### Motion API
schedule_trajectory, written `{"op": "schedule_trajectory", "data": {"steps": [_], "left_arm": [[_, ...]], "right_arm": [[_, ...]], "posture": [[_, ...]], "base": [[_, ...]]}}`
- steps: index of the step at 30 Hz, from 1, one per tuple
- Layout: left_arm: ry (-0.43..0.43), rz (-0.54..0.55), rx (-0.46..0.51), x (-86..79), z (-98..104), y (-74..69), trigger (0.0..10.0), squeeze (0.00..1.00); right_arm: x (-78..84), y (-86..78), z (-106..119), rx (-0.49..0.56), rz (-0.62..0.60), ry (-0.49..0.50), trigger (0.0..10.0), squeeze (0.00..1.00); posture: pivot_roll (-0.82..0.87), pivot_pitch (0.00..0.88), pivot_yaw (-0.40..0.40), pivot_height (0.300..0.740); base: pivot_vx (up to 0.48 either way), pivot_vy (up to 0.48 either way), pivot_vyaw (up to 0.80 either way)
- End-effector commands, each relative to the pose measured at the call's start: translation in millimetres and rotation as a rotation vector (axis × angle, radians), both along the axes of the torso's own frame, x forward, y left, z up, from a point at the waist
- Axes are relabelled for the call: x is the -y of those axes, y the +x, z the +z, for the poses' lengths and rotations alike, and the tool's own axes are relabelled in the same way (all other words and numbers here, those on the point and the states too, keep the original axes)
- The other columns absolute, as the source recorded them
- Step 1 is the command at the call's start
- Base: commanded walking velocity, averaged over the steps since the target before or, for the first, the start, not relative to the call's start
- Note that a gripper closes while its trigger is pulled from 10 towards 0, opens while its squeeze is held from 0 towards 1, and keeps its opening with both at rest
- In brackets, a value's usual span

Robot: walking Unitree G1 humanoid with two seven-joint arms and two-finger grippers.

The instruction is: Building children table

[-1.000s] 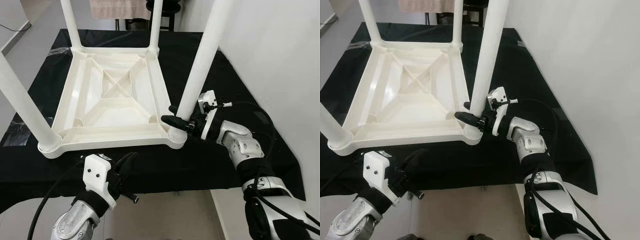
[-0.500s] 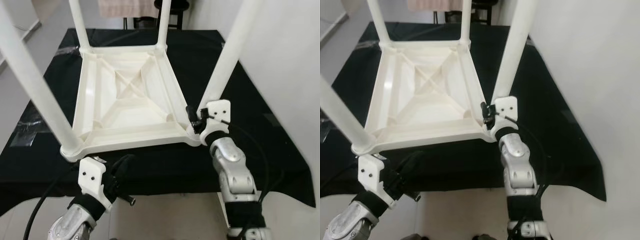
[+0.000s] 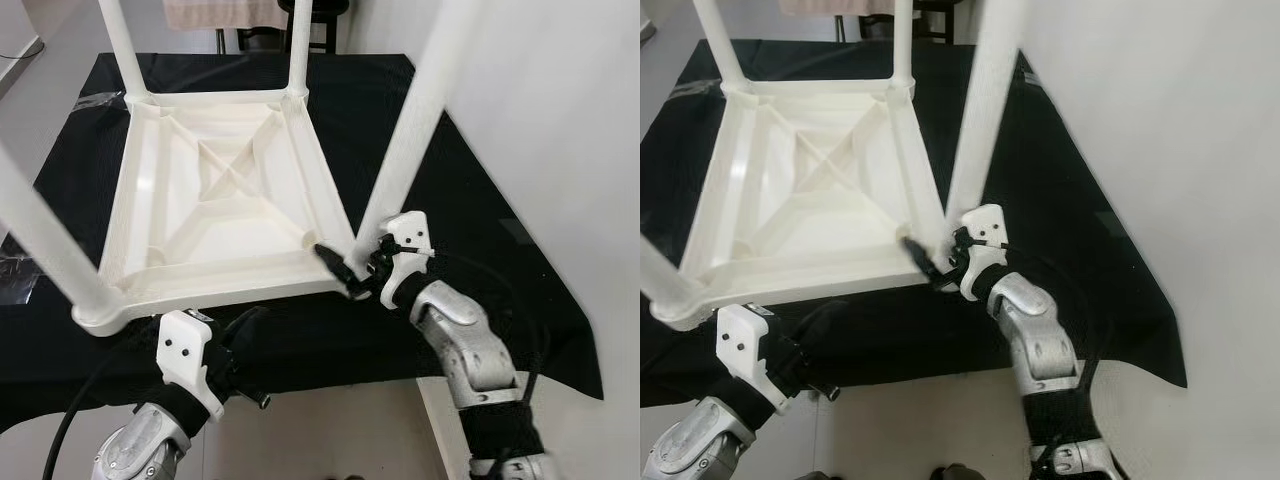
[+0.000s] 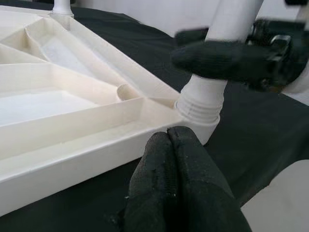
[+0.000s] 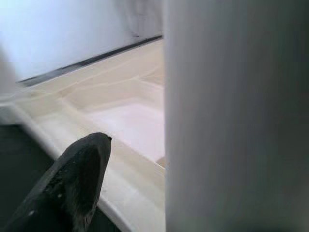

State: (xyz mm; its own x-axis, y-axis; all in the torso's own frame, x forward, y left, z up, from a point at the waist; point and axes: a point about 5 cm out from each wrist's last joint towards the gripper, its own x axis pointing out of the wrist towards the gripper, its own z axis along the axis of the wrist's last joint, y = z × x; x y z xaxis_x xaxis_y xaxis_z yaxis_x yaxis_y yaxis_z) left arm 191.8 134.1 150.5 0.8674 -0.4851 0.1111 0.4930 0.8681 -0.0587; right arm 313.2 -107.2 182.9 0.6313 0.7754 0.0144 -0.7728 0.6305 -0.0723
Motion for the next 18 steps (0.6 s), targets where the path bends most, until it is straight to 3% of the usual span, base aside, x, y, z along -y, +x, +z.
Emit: {"op": "schedule_trajectory", "data": {"steps": [1, 3, 6, 8, 9, 12, 13, 18], "left_arm": [[0.002, -0.003, -0.018, 0.8, -5, -1.3, 10.0, 0.00], [0.000, -0.004, -0.019, 1.4, -6, -1.3, 10.0, 0.00], [0.000, -0.004, -0.019, 1.4, -6, -1.3, 10.0, 0.00], [-0.001, -0.005, -0.020, 1.8, -6, -0.9, 10.0, 0.00], [-0.001, -0.006, -0.021, 2.0, -6, -0.7, 10.0, 0.00], [-0.001, -0.006, -0.021, 2.0, -6, -0.7, 10.0, 0.00], [-0.001, -0.007, -0.021, 2.4, -6, -0.5, 10.0, 0.00], [-0.002, -0.008, -0.021, 3.4, -6, -0.6, 10.0, 0.00]], "right_arm": [[0.1, -1.0, 7, 0.052, 0.113, -0.050, 10.0, 0.00], [17.1, 14.4, 13, 0.072, 0.152, -0.143, 10.0, 0.00], [17.1, 14.4, 13, 0.072, 0.152, -0.143, 10.0, 0.00], [23.6, 29.8, 19, 0.070, 0.173, -0.168, 10.0, 0.00], [23.1, 36.7, 22, 0.059, 0.200, -0.152, 6.8, 0.00], [23.1, 36.7, 22, 0.059, 0.200, -0.152, 6.8, 0.00], [22.1, 41.4, 24, 0.041, 0.226, -0.134, 0.0, 0.00], [22.7, 49.0, 18, -0.026, 0.254, -0.111, 0.0, 0.00]], "posture": [[0.13, 0.109, -0.116, 0.740], [0.14, 0.104, -0.118, 0.740], [0.14, 0.104, -0.118, 0.740], [0.15, 0.102, -0.122, 0.740], [0.15, 0.100, -0.121, 0.740], [0.15, 0.100, -0.121, 0.740], [0.15, 0.099, -0.121, 0.740], [0.15, 0.103, -0.124, 0.740]], "base": [[0.000, 0.000, 0.00], [0.000, 0.000, 0.00], [0.000, 0.000, 0.00], [0.000, 0.000, 0.00], [0.000, 0.000, 0.00], [0.000, 0.000, 0.00], [0.000, 0.000, 0.00], [0.000, 0.000, 0.00]]}}
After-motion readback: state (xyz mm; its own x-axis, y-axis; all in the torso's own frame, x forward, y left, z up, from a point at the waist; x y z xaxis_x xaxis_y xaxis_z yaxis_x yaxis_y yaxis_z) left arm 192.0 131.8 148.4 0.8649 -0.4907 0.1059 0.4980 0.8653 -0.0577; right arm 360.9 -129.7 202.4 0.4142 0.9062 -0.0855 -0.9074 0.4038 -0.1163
